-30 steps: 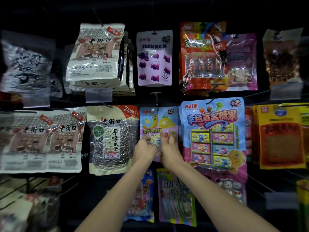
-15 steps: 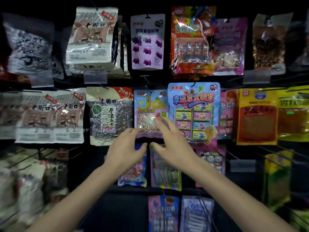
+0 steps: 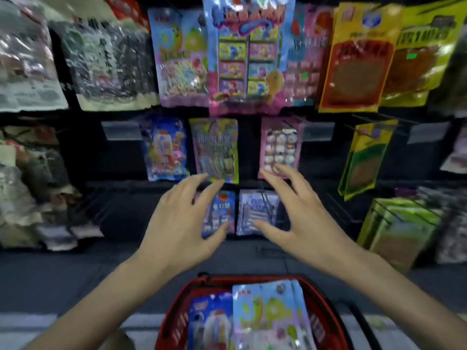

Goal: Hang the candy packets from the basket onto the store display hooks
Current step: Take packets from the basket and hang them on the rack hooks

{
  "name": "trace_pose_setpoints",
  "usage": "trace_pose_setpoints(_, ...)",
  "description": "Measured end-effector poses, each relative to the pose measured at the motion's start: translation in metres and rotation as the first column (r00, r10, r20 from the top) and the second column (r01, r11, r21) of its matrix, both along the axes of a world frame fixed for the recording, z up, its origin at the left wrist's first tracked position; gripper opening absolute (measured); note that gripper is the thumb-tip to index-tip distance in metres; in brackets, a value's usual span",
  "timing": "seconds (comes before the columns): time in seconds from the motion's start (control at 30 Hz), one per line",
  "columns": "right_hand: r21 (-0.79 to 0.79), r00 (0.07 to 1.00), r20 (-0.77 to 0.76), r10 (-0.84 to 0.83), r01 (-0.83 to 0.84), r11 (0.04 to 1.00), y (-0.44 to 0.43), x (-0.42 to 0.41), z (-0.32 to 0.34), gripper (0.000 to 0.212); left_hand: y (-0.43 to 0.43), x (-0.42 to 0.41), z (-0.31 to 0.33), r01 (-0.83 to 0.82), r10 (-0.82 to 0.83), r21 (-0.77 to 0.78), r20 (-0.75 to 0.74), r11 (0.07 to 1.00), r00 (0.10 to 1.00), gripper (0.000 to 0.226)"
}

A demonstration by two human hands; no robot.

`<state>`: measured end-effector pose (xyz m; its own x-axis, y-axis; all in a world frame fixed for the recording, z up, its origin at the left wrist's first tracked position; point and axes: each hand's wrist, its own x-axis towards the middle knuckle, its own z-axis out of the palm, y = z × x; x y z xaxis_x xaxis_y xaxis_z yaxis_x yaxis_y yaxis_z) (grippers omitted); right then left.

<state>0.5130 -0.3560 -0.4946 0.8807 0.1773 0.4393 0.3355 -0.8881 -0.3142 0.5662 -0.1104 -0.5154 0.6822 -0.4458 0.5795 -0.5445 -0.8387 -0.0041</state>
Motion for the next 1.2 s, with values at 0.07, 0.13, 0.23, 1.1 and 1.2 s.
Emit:
trace_pose_setpoints(0.07, 0.057, 0.997, -0.074, 0.001, 0.003, 0.998, -0.015, -0.015, -0.038, 0.083, -0.009, -0.011, -0.040, 0.036, -0.037, -0.014, -0.057, 0.999, 0.998, 0.073)
trace_pose_setpoints(0.13, 0.103, 0.986, -0.168, 0.004, 0.014, 0.995, -0.026, -0.027, -0.080, 0.078, -0.017, -0.021, -0.084, 0.049, -0.053, -0.033, -0.135, 0.998, 0.989, 0.073)
trace_pose_setpoints(0.23, 0.093, 0.948, -0.312, -0.059, 0.092, 0.991, -0.043, -0.035, -0.147, 0.072, -0.029, -0.031, -0.157, 0.063, -0.073, -0.044, -0.301, 0.997, 0.951, 0.074)
trace_pose_setpoints(1.1, 0.585, 0.653, -0.756, -0.035, 0.700, 0.410, -0.048, -0.031, -0.314, 0.044, -0.083, -0.035, -0.318, -0.464, -0.259, -0.475, -0.852, 0.748, 0.454, 0.055)
trace_pose_setpoints(1.2, 0.609, 0.626, -0.778, 0.060, 0.725, 0.322, -0.049, -0.032, -0.315, 0.028, -0.085, -0.032, -0.318, -0.544, -0.392, -0.559, -0.828, 0.626, 0.400, 0.041)
